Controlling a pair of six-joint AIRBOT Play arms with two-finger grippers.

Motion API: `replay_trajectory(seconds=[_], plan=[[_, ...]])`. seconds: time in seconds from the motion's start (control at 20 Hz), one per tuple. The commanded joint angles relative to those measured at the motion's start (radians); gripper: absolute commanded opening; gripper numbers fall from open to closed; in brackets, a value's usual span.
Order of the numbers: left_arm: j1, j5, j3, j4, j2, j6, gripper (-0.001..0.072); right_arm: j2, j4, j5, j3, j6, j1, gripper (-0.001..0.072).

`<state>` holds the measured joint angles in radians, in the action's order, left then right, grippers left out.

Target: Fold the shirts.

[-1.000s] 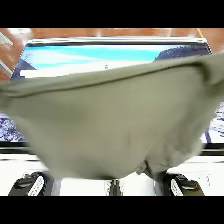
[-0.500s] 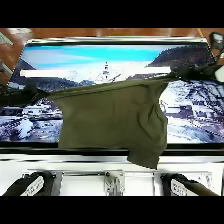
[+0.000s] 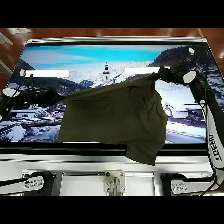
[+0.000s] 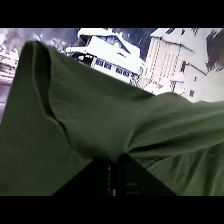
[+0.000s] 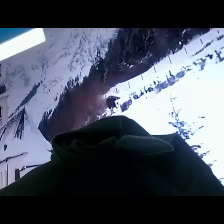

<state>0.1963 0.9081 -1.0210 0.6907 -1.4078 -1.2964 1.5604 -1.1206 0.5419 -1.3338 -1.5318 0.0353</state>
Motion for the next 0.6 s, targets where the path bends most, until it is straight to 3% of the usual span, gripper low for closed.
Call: replay_trajectory(seconds=[0.0,0.05,0.1,0.15,0.25,0.3,0.4,0.45,0.55], plan=[[0.034,0.143,-0.024,-0.018,-0.047,0.021,0.0296,0.017,0.022,0.145,-0.020,-0.002,0.004,0.0588],[0.063,0.229,-0.052,-0.008,-0.048,0.007,0.0586,-0.004,0.008,0.230,-0.047,0.011,0.022,0.0677],[0.106,0.332,-0.092,0.025,-0.047,-0.022,0.0630,-0.031,-0.016,0.315,-0.072,0.033,0.044,0.0677],[0.150,0.432,-0.132,0.081,-0.047,-0.050,0.0618,-0.066,-0.063,0.414,-0.096,0.057,0.072,0.0676],[0.226,0.637,-0.160,0.305,-0.027,-0.088,0.0371,-0.130,-0.243,0.713,-0.110,0.065,0.139,0.0674],[0.250,0.687,-0.132,0.435,-0.001,-0.126,0.0369,-0.146,-0.330,0.858,-0.095,0.062,0.177,0.0645],[0.286,0.650,-0.005,0.532,0.074,-0.123,0.0435,-0.183,-0.351,1.042,0.005,0.095,0.280,0.0644],[0.298,0.616,0.087,0.514,0.110,-0.110,0.0575,-0.204,-0.299,1.075,0.079,0.100,0.338,0.0645],[0.304,0.560,0.253,0.447,0.136,-0.042,0.0605,-0.246,-0.188,1.054,0.221,0.109,0.421,0.0646]])
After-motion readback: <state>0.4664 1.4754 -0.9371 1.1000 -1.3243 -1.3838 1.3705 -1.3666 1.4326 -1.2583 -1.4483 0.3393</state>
